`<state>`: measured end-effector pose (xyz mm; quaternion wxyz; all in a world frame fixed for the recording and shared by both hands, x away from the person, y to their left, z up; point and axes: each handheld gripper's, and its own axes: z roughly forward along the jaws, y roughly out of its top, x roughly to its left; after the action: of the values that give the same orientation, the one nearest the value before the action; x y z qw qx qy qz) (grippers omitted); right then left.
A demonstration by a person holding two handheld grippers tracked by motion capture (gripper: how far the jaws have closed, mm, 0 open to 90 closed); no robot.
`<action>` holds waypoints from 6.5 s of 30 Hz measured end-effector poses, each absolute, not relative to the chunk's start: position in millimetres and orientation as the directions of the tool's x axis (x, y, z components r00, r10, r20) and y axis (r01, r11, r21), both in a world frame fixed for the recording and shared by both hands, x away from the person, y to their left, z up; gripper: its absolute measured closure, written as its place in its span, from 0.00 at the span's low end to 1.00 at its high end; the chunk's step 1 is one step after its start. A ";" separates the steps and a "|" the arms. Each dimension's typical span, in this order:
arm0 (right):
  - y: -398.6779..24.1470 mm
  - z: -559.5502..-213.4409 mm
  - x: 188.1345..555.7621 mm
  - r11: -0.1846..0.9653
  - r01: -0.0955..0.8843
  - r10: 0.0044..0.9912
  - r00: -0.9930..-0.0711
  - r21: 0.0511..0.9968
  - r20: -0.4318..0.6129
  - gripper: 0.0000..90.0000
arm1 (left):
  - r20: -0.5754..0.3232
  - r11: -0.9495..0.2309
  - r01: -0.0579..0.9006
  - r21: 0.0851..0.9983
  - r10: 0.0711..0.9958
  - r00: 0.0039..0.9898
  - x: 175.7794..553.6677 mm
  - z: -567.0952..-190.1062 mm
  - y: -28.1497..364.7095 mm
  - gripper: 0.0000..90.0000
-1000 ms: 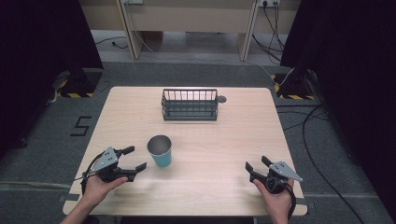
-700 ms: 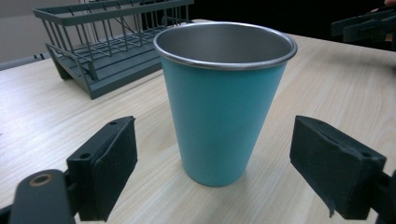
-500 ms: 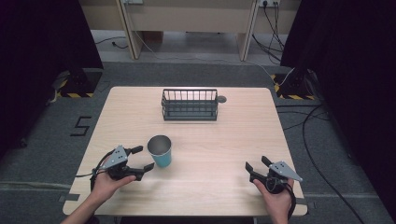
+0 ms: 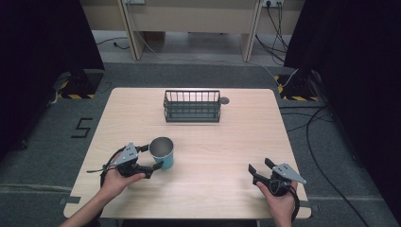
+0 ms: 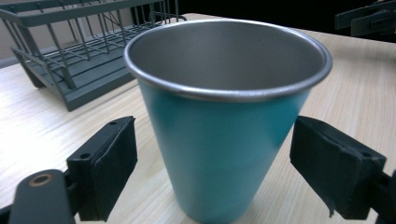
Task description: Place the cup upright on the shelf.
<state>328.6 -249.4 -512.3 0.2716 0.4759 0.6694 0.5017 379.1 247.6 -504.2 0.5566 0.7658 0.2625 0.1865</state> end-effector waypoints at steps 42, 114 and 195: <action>-249.1 -512.2 328.9 0.048 0.368 0.907 -0.406 0.929 0.114 0.28 | 0.005 -0.220 0.161 0.962 0.606 0.795 386.5 -499.4 235.0 0.19; -250.5 -512.3 329.3 0.038 0.371 0.907 -0.403 0.928 0.124 0.28 | 0.051 -0.181 0.091 0.979 0.654 0.755 445.8 -443.8 218.2 0.19; -252.1 -512.6 330.0 0.023 0.374 0.903 -0.407 0.927 0.141 0.29 | 0.062 -0.175 0.082 0.981 0.688 0.723 522.5 -399.4 165.7 0.19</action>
<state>330.0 -252.1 -512.6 0.2596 0.4788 0.6666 0.5089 522.5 165.7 -399.4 0.5844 0.7211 0.2668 0.2594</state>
